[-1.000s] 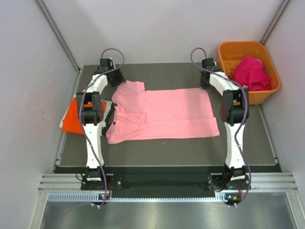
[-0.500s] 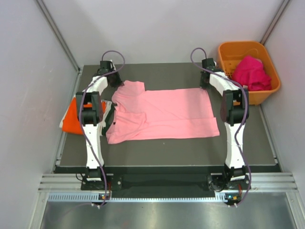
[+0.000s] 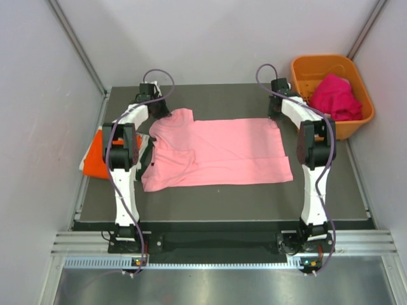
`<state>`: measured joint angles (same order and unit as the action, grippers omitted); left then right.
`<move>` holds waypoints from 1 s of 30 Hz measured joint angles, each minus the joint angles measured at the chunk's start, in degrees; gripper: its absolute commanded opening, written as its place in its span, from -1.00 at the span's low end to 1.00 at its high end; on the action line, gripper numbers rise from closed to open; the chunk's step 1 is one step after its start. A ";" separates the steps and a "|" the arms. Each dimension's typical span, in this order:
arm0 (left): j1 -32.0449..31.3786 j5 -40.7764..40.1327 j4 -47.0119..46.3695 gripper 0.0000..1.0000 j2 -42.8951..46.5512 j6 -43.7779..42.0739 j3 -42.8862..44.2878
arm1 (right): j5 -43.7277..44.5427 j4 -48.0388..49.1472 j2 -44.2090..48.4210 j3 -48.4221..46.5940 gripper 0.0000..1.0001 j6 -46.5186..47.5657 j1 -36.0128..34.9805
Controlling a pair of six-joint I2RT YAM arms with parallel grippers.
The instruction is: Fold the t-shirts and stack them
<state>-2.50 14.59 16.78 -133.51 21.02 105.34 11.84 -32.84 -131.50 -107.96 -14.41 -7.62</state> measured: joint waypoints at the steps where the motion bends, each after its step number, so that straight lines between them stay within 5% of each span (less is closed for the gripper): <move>1: -0.20 -0.07 -0.28 -1.00 0.35 -0.15 -0.26 | -0.15 0.07 0.26 0.15 -1.00 -0.11 0.02; 30: -1.33 -4.70 -3.30 -1.00 18.18 -3.08 -12.17 | -4.46 0.42 11.19 9.42 -1.00 -1.22 1.42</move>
<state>-3.84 9.89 13.47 -115.33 17.93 93.17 7.38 -32.42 -120.31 -98.54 -15.64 -6.20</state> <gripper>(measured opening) 0.012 0.009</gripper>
